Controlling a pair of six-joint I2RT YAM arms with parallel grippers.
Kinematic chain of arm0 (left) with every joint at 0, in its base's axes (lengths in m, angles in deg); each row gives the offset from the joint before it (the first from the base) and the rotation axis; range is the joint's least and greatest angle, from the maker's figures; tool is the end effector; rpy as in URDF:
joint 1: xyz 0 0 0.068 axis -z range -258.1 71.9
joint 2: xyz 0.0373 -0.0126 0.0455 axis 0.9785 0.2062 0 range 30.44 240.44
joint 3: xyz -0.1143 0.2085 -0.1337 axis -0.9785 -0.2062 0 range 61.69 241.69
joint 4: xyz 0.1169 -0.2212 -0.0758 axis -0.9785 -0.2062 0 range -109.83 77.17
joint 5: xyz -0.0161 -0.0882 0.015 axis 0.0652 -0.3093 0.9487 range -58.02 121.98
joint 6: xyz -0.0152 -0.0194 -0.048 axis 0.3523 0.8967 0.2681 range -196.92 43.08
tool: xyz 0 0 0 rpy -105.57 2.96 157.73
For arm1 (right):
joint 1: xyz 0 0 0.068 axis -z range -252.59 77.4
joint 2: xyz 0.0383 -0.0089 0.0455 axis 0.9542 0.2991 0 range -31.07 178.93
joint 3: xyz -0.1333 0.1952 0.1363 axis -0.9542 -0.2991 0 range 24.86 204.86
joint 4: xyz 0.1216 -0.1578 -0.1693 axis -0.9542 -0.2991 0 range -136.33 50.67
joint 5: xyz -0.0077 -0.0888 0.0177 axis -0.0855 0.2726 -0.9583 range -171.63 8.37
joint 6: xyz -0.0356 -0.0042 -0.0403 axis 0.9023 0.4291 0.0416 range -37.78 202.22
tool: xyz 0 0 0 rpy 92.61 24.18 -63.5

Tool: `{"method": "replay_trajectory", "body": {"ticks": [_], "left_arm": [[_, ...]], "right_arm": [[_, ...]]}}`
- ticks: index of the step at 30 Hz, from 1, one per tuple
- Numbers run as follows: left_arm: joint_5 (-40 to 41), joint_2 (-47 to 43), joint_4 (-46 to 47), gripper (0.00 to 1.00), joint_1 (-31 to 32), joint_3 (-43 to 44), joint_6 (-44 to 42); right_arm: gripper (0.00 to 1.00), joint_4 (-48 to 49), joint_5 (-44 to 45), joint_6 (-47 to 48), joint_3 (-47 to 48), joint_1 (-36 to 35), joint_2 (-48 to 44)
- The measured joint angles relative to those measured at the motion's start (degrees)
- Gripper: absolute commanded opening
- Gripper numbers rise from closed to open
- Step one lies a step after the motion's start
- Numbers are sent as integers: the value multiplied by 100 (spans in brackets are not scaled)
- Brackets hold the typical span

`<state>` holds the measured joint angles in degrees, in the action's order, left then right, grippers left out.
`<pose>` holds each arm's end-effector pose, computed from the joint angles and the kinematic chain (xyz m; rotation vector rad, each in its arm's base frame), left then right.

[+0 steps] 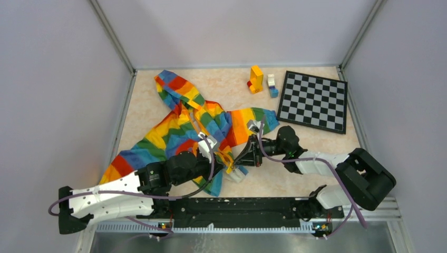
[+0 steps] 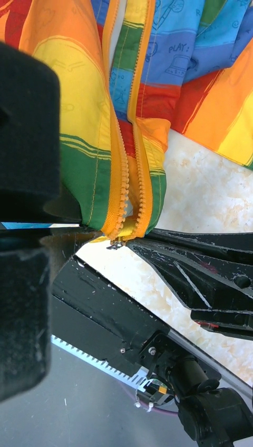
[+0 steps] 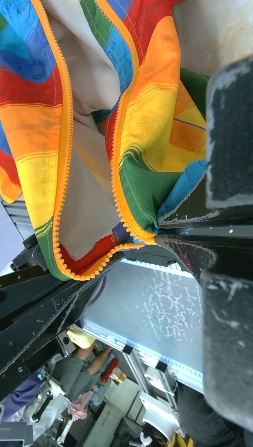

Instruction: Zip up the jacket

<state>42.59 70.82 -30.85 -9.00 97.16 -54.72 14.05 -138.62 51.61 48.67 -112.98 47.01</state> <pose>0.0661 -0.1552 0.2808 0.7041 1.9420 -0.8433 0.1715 0.1851 0.2066 -1.0245 1.5772 1.6814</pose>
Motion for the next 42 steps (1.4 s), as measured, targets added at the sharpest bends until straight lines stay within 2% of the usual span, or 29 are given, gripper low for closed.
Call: {"method": "replay_trajectory", "body": {"ticks": [42], "left_arm": [[79,280,-59,0,0,142,-94]], "right_arm": [[0,-72,63,-313,107,0,127]]}}
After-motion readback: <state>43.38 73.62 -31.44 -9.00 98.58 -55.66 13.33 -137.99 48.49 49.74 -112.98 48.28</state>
